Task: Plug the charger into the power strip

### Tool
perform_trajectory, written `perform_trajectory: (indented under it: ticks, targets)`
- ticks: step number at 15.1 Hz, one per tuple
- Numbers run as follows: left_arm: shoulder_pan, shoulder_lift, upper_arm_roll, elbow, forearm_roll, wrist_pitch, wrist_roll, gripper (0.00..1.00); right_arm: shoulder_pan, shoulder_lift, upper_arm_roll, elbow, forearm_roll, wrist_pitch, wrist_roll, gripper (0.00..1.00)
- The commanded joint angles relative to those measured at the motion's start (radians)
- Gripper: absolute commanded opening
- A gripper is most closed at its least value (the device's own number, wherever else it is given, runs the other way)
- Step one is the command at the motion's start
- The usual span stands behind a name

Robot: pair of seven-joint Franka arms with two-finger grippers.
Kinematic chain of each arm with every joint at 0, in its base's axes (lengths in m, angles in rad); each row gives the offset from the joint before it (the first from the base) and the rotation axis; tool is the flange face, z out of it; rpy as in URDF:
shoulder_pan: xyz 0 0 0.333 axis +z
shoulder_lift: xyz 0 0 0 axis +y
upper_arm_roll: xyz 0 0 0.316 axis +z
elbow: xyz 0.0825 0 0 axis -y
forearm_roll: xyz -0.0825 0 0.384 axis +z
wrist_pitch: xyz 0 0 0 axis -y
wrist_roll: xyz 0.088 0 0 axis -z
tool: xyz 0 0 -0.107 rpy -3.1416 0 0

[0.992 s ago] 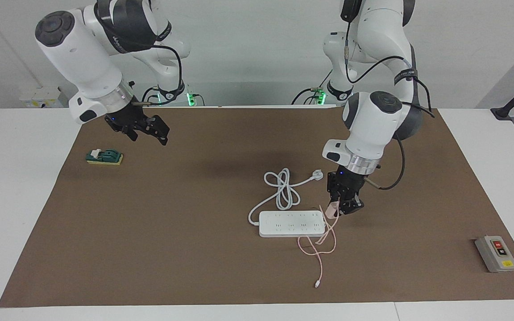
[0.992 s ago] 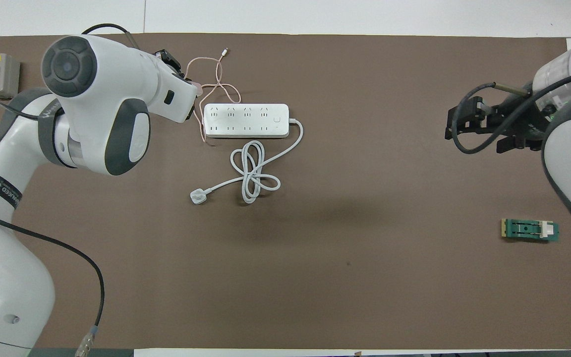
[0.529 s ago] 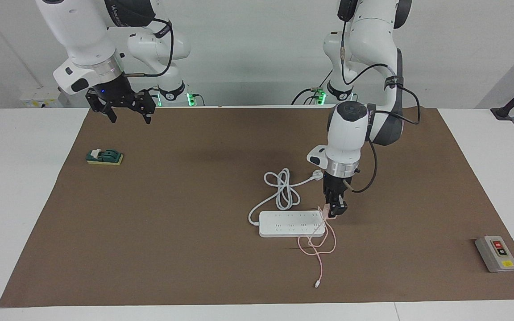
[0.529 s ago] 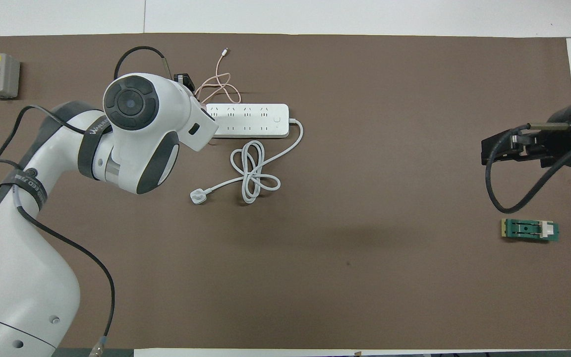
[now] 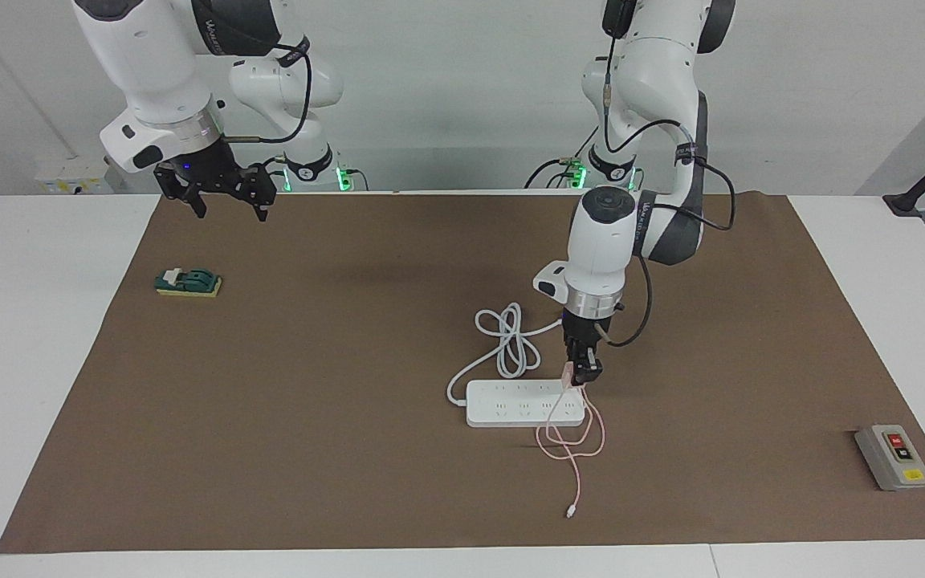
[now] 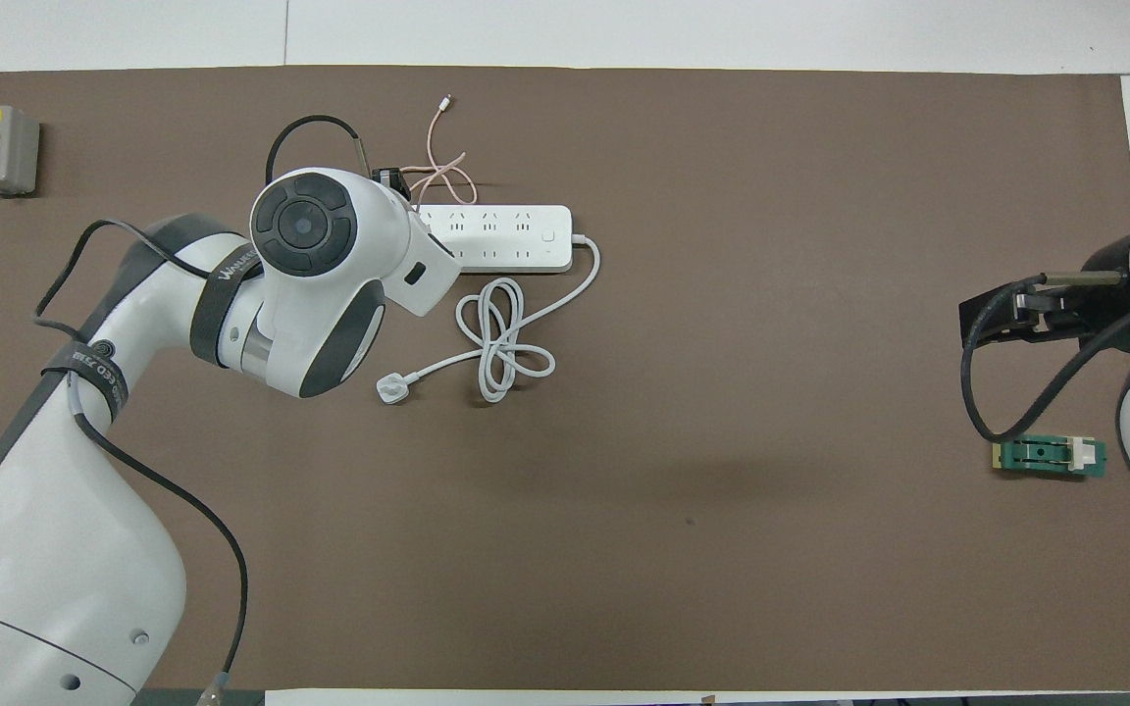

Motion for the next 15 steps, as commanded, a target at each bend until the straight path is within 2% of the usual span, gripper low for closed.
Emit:
perform_trajectory:
  ticks: [1, 7, 9, 15]
  targets:
    - [-0.026, -0.002, 0.009, -0.025, 0.014, 0.042, -0.089, 0.0, -0.032, -0.022, 0.021, -0.025, -0.013, 0.017, -0.072, 1.0]
    - [-0.026, -0.009, 0.017, -0.084, 0.03, 0.067, -0.098, 0.0, -0.034, -0.02, 0.021, -0.008, 0.009, 0.013, -0.067, 1.0]
    - [-0.012, -0.011, 0.014, -0.082, 0.097, 0.051, -0.095, 0.0, -0.03, -0.019, 0.018, -0.002, 0.035, 0.014, -0.071, 1.0]
    - [0.015, -0.012, 0.017, -0.079, 0.169, 0.036, -0.045, 0.0, -0.027, -0.022, 0.018, -0.008, 0.035, 0.011, -0.066, 1.0]
